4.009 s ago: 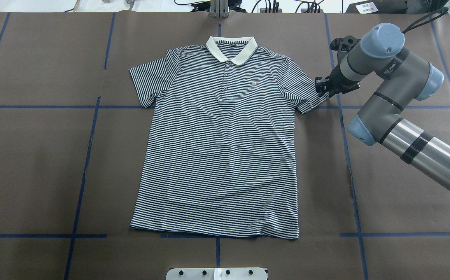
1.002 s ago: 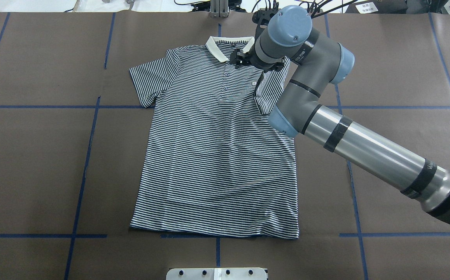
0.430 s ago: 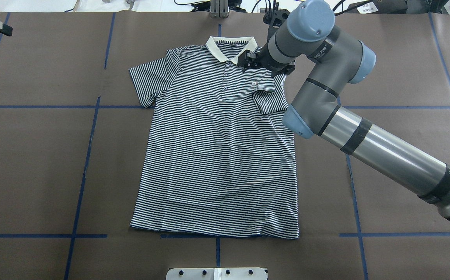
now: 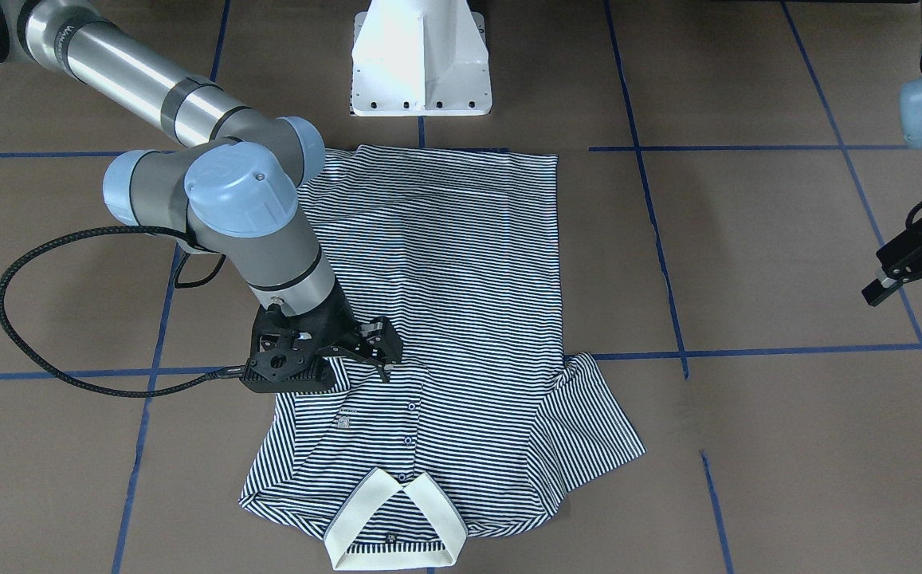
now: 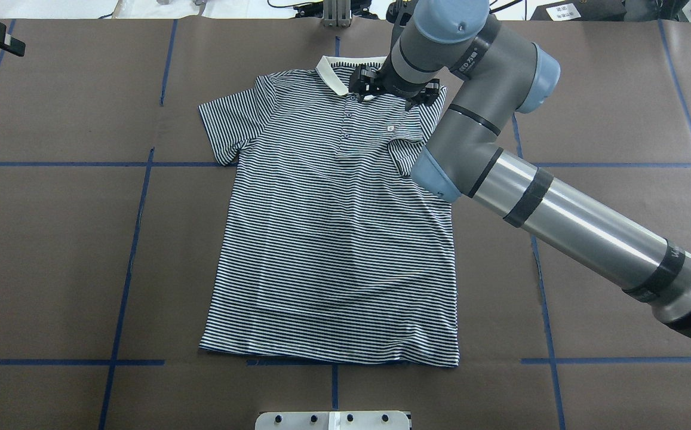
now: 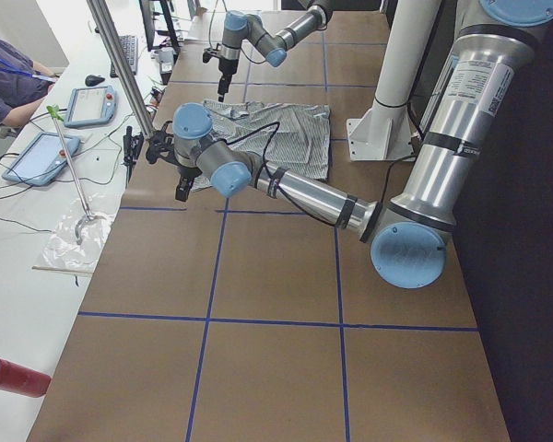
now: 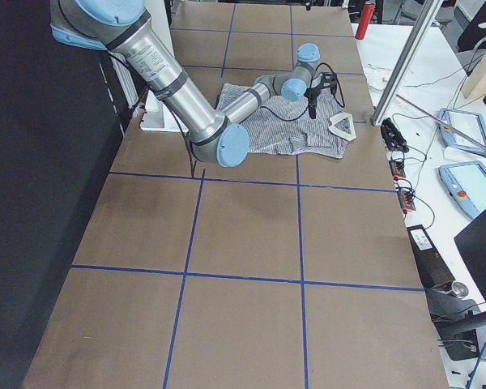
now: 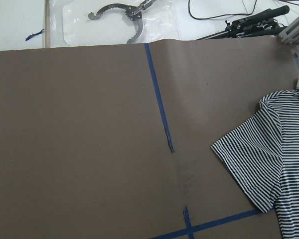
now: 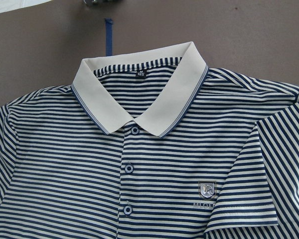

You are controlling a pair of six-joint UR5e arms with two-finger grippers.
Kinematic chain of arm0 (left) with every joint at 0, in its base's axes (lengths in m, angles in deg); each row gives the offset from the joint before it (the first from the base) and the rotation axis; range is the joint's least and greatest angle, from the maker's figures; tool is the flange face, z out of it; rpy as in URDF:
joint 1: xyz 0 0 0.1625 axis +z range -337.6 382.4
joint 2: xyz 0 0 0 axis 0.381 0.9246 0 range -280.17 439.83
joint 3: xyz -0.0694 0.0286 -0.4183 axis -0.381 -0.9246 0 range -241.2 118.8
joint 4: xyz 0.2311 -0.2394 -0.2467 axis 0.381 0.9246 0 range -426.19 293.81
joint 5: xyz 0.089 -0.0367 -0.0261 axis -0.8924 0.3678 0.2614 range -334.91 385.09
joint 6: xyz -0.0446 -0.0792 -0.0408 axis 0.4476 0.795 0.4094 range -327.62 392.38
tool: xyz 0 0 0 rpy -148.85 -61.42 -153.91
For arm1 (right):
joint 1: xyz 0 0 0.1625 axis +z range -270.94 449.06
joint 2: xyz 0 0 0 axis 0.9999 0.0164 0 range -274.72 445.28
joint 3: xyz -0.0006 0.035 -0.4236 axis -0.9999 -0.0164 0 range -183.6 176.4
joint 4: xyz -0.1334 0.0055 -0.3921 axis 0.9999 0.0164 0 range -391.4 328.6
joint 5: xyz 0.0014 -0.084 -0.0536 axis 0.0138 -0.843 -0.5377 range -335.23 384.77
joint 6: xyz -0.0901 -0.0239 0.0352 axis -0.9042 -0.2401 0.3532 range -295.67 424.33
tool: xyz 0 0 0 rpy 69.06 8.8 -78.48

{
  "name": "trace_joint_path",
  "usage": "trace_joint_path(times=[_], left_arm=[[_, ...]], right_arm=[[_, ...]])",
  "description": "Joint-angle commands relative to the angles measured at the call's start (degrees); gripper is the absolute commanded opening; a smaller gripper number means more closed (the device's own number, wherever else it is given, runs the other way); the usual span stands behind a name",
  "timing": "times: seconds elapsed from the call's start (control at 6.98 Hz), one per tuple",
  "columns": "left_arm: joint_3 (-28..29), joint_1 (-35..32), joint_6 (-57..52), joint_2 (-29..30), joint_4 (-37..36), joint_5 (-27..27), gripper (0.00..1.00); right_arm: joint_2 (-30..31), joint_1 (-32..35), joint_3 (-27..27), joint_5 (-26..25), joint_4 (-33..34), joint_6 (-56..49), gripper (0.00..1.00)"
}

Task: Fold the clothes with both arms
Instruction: 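Grasp the sleeve with the right gripper and fold it toward the shirt's center, then raise the right gripper off the shirt while the left arm swings in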

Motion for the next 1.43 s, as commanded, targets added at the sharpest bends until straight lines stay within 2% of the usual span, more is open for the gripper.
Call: trace_joint_path(times=[0.0, 0.14, 0.43, 0.57, 0.72, 1.0, 1.15, 1.29], left_arm=[[-0.8, 0.6, 2.2, 0.6, 0.0, -0.1, 1.00], [-0.9, 1.9, 4.8, 1.6, 0.0, -0.4, 1.00], [-1.8, 7.2, 12.1, 4.7, 0.0, -7.6, 1.00], [-1.7, 8.6, 14.3, 6.2, -0.1, -9.5, 1.00], [-0.8, 11.0, 16.3, 7.8, -0.1, -11.9, 1.00], [5.1, 14.6, 19.3, 13.1, 0.2, -19.1, 1.00], [9.7, 15.9, 20.2, 15.2, 3.0, -22.8, 1.00], [14.2, 16.7, 23.9, 15.5, 8.9, -24.2, 1.00]], right_arm=[[-0.6, 0.8, 0.0, 0.3, 2.2, -1.1, 1.00], [-0.5, 2.4, 0.2, 1.1, 2.0, -0.8, 1.00], [1.7, 5.5, 0.7, 6.7, 1.9, 0.5, 1.00], [4.4, 6.1, 1.8, 7.0, 1.9, 3.4, 1.00], [6.9, 6.2, 2.4, 7.0, -0.9, 5.5, 1.00], [13.6, 6.1, 4.4, 7.0, -11.7, 11.9, 1.00], [18.1, 6.1, 7.6, 6.8, -15.1, 11.9, 1.00], [18.7, 6.1, 9.0, 6.6, -15.2, 12.1, 1.00]])
